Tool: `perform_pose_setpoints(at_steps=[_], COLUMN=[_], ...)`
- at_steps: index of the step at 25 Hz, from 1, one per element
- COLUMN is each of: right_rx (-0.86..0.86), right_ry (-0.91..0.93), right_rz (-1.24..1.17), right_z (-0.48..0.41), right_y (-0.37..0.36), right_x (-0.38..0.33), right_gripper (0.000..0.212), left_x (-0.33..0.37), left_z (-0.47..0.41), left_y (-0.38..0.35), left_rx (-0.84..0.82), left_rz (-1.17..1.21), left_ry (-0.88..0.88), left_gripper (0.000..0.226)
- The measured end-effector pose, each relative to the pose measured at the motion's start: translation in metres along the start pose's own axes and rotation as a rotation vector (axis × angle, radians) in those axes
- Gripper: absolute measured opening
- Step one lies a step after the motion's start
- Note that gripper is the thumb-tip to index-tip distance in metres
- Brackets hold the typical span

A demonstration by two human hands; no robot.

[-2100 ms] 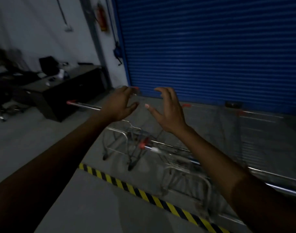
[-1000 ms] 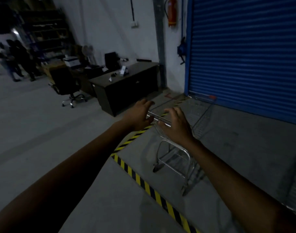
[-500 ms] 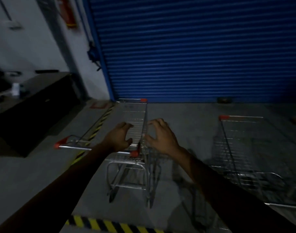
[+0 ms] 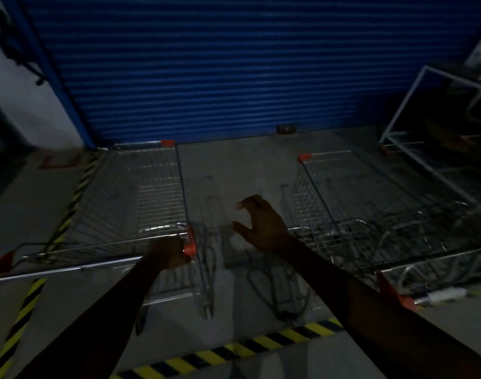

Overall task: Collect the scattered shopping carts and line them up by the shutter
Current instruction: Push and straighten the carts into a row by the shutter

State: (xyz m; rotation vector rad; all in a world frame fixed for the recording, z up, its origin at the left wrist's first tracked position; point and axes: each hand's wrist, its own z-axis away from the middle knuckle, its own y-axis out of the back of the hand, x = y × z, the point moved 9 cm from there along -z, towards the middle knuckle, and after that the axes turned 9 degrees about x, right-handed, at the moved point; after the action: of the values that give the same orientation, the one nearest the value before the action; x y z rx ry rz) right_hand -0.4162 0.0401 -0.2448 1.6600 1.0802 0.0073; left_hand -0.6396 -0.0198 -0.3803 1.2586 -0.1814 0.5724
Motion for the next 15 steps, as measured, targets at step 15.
perform_pose_setpoints(at_steps=[15], right_rx=[-0.197], right_ry=[-0.032], right_rz=[0.006], right_z=[0.095], right_y=[0.044], right_x=[0.117], right_gripper=[0.046], left_x=[0.140], left_z=[0.038], left_y=[-0.050], left_rx=[0.192], left_rz=[-0.255], left_ry=[0.022], left_gripper=[0.059])
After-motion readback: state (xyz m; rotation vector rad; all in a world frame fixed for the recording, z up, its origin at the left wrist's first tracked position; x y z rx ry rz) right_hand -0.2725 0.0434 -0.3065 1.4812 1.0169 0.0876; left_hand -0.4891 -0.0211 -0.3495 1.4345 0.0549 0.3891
